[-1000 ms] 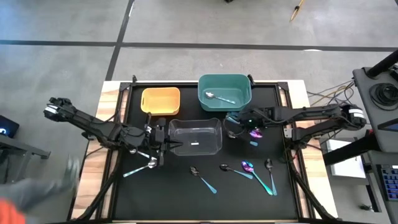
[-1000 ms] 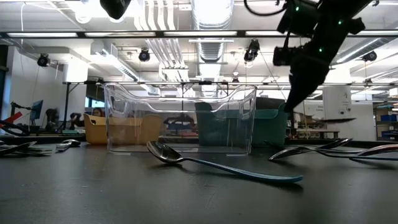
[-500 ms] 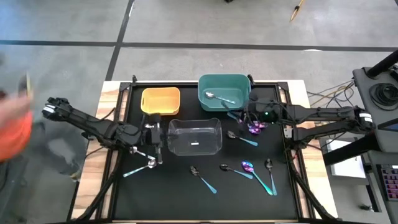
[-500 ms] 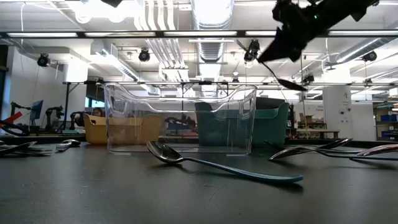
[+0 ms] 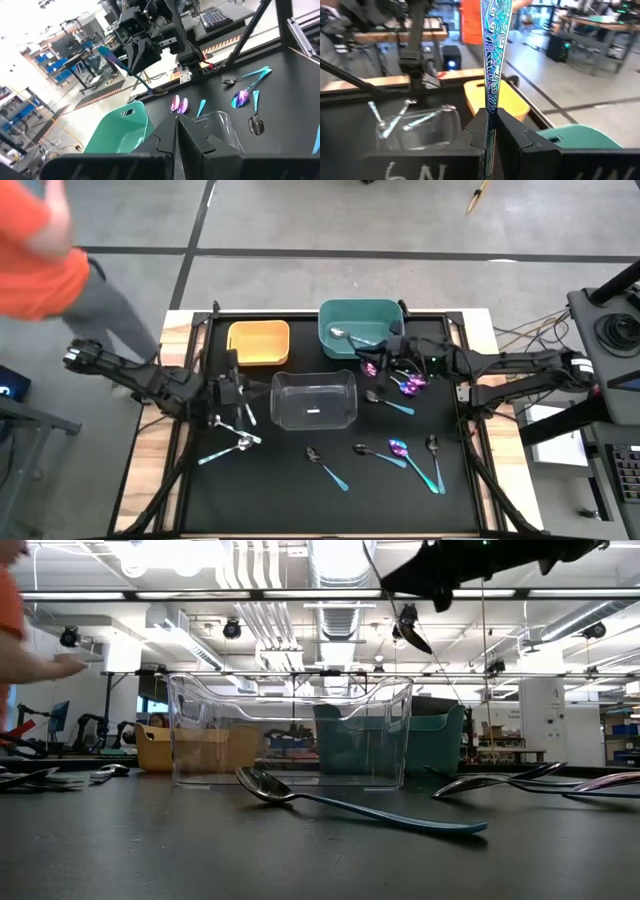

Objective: Sort silverware by color (type)
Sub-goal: Put the violet spoon into the transparent bin

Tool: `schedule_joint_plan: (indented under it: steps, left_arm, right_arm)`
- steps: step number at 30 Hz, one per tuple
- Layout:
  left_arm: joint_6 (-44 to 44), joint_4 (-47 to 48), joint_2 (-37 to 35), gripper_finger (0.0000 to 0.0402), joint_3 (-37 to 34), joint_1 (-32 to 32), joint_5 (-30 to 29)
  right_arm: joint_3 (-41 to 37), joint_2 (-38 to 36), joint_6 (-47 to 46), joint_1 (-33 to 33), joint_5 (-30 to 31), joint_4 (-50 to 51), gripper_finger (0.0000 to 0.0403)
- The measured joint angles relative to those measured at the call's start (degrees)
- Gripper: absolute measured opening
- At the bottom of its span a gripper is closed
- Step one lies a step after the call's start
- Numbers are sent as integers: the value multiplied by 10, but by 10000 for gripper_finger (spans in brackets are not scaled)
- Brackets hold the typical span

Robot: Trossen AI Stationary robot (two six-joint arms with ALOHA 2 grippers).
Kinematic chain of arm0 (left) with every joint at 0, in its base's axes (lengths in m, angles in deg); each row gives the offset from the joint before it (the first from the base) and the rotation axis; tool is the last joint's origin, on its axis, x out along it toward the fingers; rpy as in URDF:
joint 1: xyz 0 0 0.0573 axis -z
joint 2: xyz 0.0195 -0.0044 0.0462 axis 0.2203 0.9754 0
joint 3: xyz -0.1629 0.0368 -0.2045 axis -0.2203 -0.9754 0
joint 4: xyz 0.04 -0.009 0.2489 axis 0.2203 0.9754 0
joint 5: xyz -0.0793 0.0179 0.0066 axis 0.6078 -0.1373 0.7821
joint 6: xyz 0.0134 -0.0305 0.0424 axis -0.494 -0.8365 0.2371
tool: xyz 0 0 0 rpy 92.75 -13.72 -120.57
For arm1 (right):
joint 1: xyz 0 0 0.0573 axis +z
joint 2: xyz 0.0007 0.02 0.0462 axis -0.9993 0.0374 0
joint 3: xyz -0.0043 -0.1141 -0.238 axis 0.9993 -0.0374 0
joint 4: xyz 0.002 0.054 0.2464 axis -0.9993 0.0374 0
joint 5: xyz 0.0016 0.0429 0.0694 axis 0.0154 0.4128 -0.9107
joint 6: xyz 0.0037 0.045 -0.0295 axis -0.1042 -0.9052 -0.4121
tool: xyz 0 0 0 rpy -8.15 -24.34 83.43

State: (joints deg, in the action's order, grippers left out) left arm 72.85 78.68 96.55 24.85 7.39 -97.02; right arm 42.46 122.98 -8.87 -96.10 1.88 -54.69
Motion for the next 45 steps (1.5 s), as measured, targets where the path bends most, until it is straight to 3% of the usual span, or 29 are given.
schedule_joint_plan:
  steps: [8, 20, 35, 45]
  left_arm:
    - [30, -22, -77, 0, -53, -1, 0]
    - [35, 15, -153, 0, -57, -1, -41]
    - [39, 39, -207, 0, -57, -1, -48]
    - [28, 41, -225, 0, -57, -1, -48]
  right_arm:
    - [34, 61, 0, 1, -1, -53, 13]
    - [198, 215, 49, 1, -8, -37, 13]
    - [439, 381, 58, 1, -21, 203, 13]
    - [465, 405, 36, 3, -51, 253, 13]
